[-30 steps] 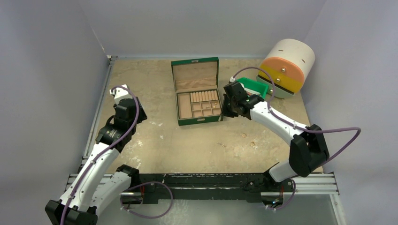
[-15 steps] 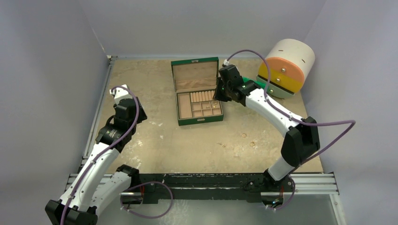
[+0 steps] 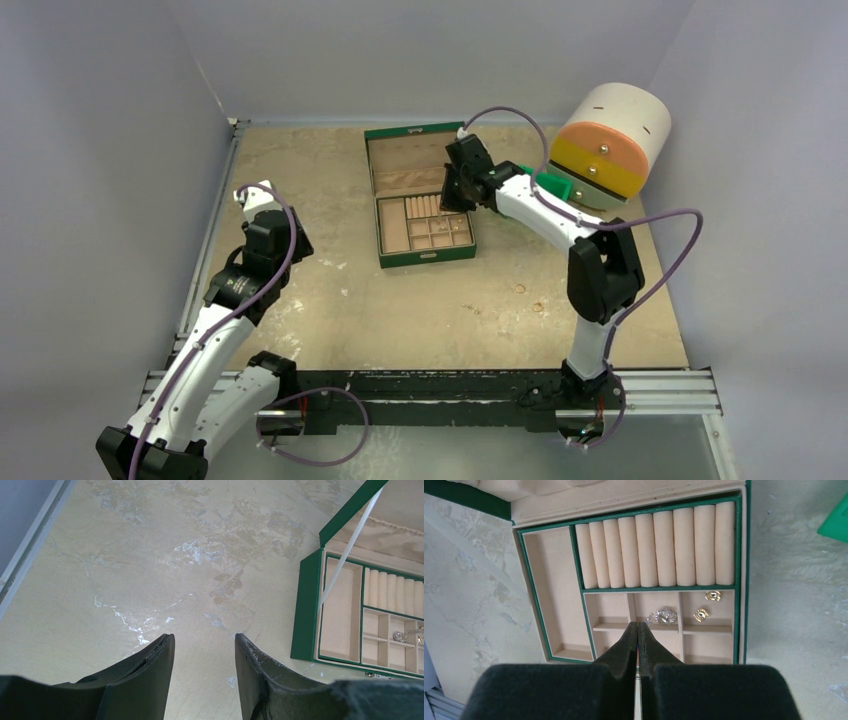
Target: Organize the mixed jewelry
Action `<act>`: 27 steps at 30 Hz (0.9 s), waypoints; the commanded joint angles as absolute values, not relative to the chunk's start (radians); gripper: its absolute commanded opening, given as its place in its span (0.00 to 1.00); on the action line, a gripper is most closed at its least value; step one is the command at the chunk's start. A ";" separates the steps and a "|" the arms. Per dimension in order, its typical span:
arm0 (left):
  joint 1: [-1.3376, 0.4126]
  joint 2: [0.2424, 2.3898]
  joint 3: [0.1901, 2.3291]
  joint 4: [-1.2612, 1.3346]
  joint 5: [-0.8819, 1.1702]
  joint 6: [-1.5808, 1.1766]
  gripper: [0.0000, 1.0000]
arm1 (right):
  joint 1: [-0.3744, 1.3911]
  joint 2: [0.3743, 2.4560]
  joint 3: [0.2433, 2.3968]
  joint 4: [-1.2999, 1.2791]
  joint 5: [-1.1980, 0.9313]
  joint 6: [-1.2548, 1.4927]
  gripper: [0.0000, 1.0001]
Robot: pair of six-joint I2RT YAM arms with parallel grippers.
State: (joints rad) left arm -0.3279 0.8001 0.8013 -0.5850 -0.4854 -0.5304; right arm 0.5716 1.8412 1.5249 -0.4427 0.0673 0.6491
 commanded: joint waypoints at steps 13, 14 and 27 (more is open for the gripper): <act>-0.331 0.788 0.824 -0.546 -0.488 -0.518 0.47 | 0.590 1.898 1.548 -0.388 0.067 0.687 0.00; -0.331 0.788 0.824 -0.547 -0.488 -0.518 0.47 | 0.590 1.900 1.542 -0.389 0.071 0.690 0.00; -0.331 0.790 0.824 -0.548 -0.491 -0.518 0.47 | 0.589 1.865 1.503 -0.414 0.120 0.711 0.24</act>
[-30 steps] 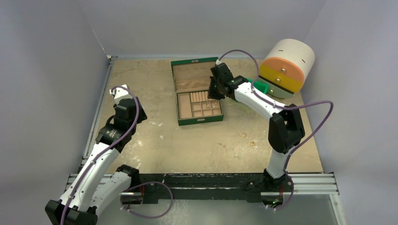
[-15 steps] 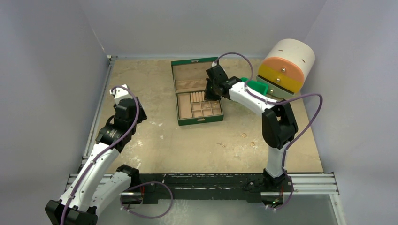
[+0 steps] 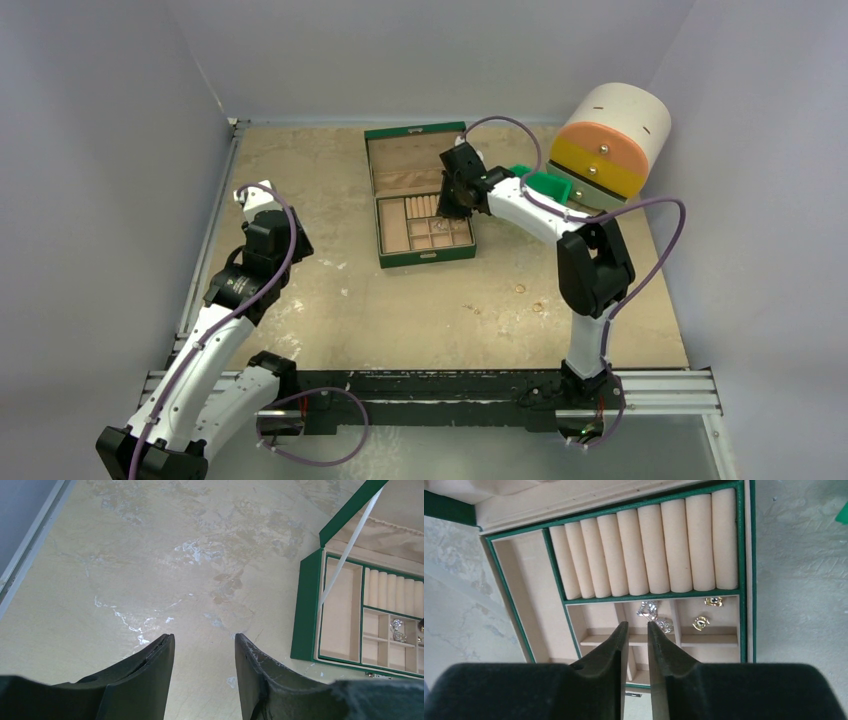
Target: Organize the mixed jewelry
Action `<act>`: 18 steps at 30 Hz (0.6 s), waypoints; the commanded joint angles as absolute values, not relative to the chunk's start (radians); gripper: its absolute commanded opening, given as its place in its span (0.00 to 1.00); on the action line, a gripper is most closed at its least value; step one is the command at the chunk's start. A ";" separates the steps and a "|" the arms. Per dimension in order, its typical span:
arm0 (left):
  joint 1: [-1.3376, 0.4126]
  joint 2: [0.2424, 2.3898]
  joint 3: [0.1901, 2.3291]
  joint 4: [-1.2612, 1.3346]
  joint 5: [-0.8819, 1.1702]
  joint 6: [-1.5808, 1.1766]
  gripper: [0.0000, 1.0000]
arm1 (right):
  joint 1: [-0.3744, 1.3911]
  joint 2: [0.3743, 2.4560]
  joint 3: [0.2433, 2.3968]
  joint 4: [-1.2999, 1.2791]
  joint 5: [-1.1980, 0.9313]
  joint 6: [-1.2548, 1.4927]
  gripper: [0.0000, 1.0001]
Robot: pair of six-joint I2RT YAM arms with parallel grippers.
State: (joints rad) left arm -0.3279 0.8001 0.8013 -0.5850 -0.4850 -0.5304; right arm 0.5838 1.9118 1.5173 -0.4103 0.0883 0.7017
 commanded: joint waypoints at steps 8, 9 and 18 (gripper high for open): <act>-0.331 0.789 0.824 -0.549 -0.491 -0.518 0.47 | 0.589 1.786 1.438 -0.405 0.122 0.718 0.24; -0.331 0.789 0.824 -0.549 -0.491 -0.518 0.47 | 0.589 1.773 1.428 -0.406 0.121 0.718 0.24; -0.331 0.785 0.824 -0.548 -0.488 -0.518 0.47 | 0.591 1.596 1.244 -0.341 0.052 0.660 0.24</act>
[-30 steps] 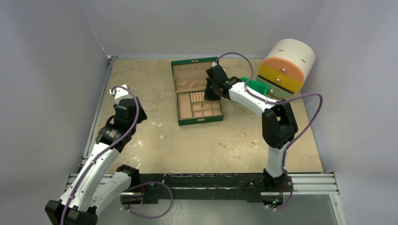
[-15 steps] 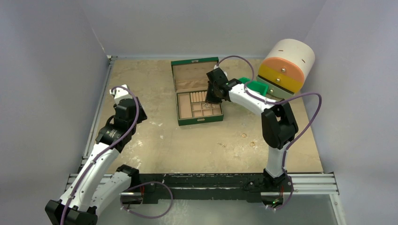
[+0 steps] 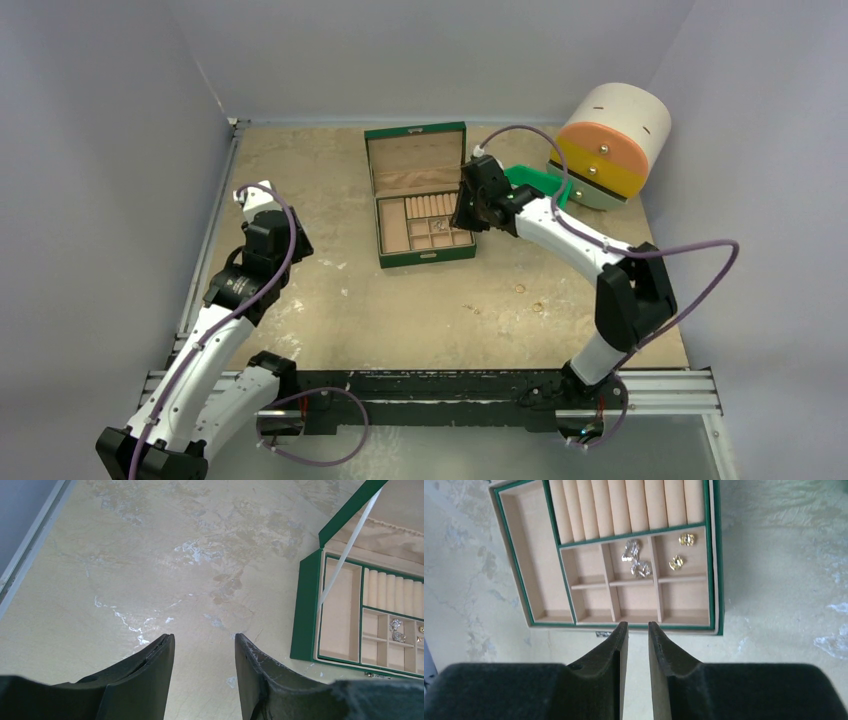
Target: Organize the mixed jewelry
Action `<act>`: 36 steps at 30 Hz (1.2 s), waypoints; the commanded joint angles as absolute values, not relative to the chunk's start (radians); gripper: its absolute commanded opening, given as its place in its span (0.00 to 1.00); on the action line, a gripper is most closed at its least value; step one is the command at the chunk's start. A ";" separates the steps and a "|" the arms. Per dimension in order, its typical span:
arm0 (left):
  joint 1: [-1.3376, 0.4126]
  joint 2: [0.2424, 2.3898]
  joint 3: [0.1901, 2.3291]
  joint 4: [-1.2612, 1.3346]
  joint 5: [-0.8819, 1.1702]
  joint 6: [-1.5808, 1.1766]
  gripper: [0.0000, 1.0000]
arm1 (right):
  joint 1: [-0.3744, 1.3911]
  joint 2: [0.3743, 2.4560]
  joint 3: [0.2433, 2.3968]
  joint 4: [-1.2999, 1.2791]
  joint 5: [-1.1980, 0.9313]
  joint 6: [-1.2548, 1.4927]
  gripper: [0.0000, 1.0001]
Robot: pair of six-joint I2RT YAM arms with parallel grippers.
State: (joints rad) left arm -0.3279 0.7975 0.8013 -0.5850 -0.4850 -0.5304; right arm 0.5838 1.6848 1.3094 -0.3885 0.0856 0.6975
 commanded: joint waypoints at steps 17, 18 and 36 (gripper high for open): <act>-0.331 0.798 0.824 -0.545 -0.488 -0.518 0.47 | 0.628 1.331 0.822 -0.338 0.029 0.697 0.24; -0.331 0.799 0.824 -0.545 -0.488 -0.518 0.47 | 0.630 1.328 0.804 -0.335 0.025 0.703 0.25; -0.331 0.799 0.824 -0.546 -0.495 -0.518 0.47 | 0.664 1.369 0.709 -0.308 0.003 0.734 0.26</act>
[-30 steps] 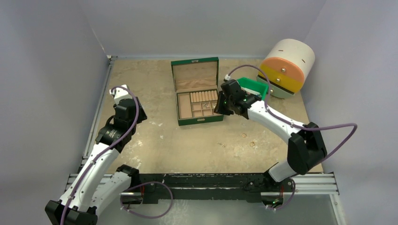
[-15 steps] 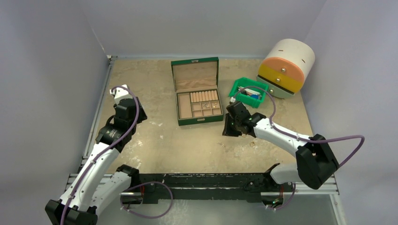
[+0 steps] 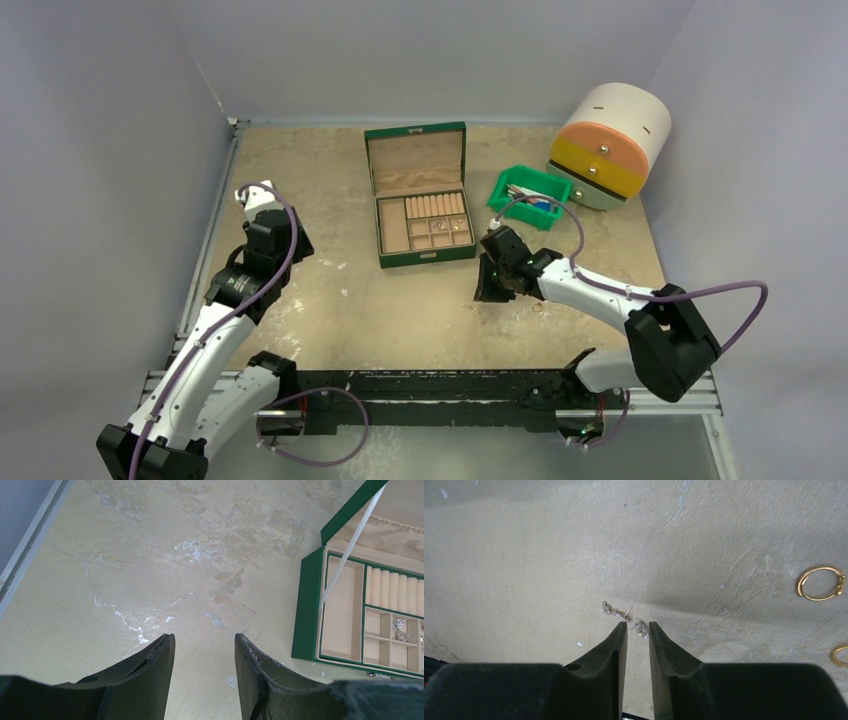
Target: Organize the mixed jewelry
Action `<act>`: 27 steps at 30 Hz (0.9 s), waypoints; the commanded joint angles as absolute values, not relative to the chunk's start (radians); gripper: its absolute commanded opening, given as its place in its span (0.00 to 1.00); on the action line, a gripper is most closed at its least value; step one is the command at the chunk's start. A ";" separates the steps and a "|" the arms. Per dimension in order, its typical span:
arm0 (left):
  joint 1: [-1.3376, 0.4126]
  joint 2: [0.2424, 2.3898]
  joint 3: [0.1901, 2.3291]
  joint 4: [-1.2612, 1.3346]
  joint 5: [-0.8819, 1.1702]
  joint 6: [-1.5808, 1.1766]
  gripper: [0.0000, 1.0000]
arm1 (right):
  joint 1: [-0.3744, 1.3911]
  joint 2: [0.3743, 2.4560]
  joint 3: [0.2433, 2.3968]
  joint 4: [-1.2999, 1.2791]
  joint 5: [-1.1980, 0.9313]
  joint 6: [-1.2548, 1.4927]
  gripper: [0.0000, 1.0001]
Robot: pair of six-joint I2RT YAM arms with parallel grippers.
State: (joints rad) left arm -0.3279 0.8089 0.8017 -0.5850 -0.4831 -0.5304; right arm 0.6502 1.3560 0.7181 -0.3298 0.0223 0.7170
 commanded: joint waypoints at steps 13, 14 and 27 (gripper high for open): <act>-0.331 0.796 0.824 -0.549 -0.495 -0.518 0.47 | 0.698 1.391 0.685 -0.296 0.016 0.771 0.26; -0.331 0.796 0.825 -0.549 -0.495 -0.518 0.47 | 0.701 1.392 0.683 -0.295 0.018 0.774 0.26; -0.331 0.795 0.825 -0.549 -0.499 -0.518 0.47 | 0.719 1.406 0.680 -0.305 0.056 0.787 0.25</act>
State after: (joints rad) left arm -0.3279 0.8066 0.8013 -0.5850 -0.4839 -0.5304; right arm 0.7128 1.4017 0.6846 -0.3035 0.0181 0.7704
